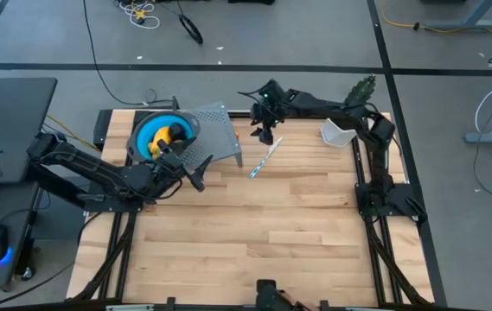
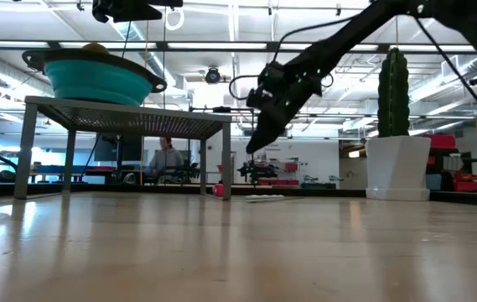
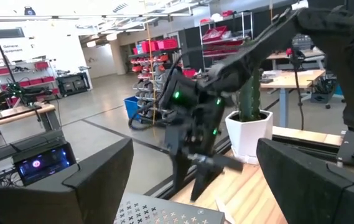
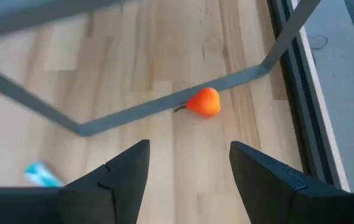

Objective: Pick & Place Fruit
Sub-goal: Adjust the shelf

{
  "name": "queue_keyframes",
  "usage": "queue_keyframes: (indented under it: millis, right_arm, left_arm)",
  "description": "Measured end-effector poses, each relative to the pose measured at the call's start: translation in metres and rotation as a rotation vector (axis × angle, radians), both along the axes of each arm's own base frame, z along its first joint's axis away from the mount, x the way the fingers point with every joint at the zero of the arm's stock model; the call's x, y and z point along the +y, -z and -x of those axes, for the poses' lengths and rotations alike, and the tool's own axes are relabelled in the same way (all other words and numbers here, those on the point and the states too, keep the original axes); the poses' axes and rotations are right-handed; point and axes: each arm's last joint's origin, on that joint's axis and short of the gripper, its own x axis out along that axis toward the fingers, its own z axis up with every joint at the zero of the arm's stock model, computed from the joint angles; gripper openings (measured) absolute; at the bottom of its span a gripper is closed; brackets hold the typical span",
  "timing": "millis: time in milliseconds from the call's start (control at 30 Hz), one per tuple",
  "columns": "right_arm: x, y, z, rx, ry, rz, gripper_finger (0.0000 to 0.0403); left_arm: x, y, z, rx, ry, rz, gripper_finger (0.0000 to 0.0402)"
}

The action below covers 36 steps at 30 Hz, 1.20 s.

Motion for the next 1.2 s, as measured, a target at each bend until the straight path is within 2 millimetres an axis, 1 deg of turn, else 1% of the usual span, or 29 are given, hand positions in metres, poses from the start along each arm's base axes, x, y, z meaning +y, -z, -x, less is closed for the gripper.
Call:
queue_keyframes:
  millis: [67,133,200,300,400,533,733,867,967,1067,1200]
  right_arm:
    - [0.005,-0.012,0.004,-0.008,0.002,-0.003,0.0230]
    - [0.007,-0.019,0.007,0.005,0.013,-0.007,0.0230]
    - [0.010,-0.017,0.010,0.046,0.045,-0.044,0.0230]
    - [0.012,-0.009,0.015,0.054,0.012,-0.130,0.0230]
    - [0.017,0.000,0.017,0.060,-0.014,-0.176,0.0230]
    - [0.022,0.008,0.017,0.075,-0.040,-0.163,0.0230]
    - [0.029,0.006,0.013,0.063,-0.081,-0.128,0.0230]
    - [0.038,-0.008,0.012,0.053,-0.087,-0.063,0.0230]
    - [0.045,-0.023,0.014,0.026,-0.102,-0.033,0.0230]
    - [0.050,-0.039,0.019,-0.005,-0.112,-0.007,0.0230]
    - [0.054,-0.051,0.024,-0.027,-0.126,-0.017,0.0230]
  left_arm:
    - [0.000,0.000,0.000,0.004,-0.001,0.000,0.0350]
    - [0.001,0.000,0.000,-0.004,-0.002,0.007,0.0350]
    - [0.003,0.001,-0.001,-0.022,0.011,0.027,0.0350]
    - [0.005,0.005,-0.005,-0.037,0.067,0.060,0.0350]
    - [0.008,0.008,-0.007,-0.041,0.100,0.088,0.0350]
    - [0.010,0.009,-0.007,-0.026,0.085,0.088,0.0350]
    - [0.009,0.003,-0.011,0.028,0.098,0.120,0.0350]
    - [0.006,0.004,-0.020,0.135,0.129,0.163,0.0350]
    - [0.002,0.000,-0.028,0.178,0.203,0.222,0.0350]
    - [-0.003,0.006,-0.040,0.274,0.239,0.245,0.0350]
    - [-0.008,0.011,-0.055,0.401,0.262,0.283,0.0350]
